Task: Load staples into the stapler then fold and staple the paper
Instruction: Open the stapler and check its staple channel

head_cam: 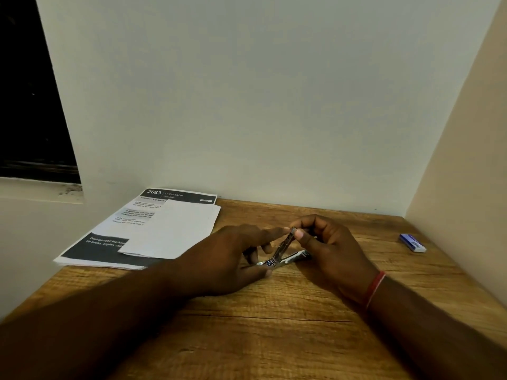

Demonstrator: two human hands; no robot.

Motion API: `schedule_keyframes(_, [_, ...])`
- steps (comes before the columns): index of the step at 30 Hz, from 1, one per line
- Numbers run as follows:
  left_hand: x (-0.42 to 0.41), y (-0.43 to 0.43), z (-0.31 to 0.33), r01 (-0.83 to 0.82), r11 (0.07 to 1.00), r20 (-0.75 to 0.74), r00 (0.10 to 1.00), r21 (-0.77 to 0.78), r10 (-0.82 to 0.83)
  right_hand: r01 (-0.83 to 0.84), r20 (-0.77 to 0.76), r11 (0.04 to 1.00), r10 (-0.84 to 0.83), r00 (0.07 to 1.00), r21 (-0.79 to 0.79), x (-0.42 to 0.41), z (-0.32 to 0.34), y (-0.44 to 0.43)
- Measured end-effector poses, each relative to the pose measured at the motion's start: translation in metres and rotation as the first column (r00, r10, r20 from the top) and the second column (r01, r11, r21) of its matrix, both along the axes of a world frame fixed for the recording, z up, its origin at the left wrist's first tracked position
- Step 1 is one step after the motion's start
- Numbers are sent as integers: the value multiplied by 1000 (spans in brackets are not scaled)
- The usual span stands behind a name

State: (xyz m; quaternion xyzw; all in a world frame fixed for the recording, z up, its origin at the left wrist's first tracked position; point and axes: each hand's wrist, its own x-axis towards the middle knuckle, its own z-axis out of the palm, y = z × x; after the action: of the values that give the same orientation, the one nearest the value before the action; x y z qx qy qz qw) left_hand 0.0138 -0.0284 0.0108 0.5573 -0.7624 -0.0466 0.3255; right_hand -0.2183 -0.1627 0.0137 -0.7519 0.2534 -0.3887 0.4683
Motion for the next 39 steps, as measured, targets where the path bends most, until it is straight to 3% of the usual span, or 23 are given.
schedule_keyframes(7, [-6, -2, 1, 29, 998, 147, 989, -57, -21, -10, 19, 999, 10, 1000, 31, 0, -2, 0])
schedule_keyframes(19, [-4, -6, -4, -7, 998, 67, 998, -63, 11, 28, 7, 999, -28, 1000, 32, 2, -1, 0])
schedule_keyframes(29, [-9, -6, -4, -69, 968, -42, 997, -242, 61, 59, -14, 998, -58, 998, 35, 3, 0, 1])
schedule_keyframes(33, [-9, -8, -5, -51, 970, -102, 994, -237, 28, 49, -42, 999, -49, 998, 0, 3, 0, 1])
schedule_keyframes(39, [-9, -7, -6, -34, 974, 1, 999, -224, 35, 36, -51, 998, -38, 998, -50, 3, -1, 1])
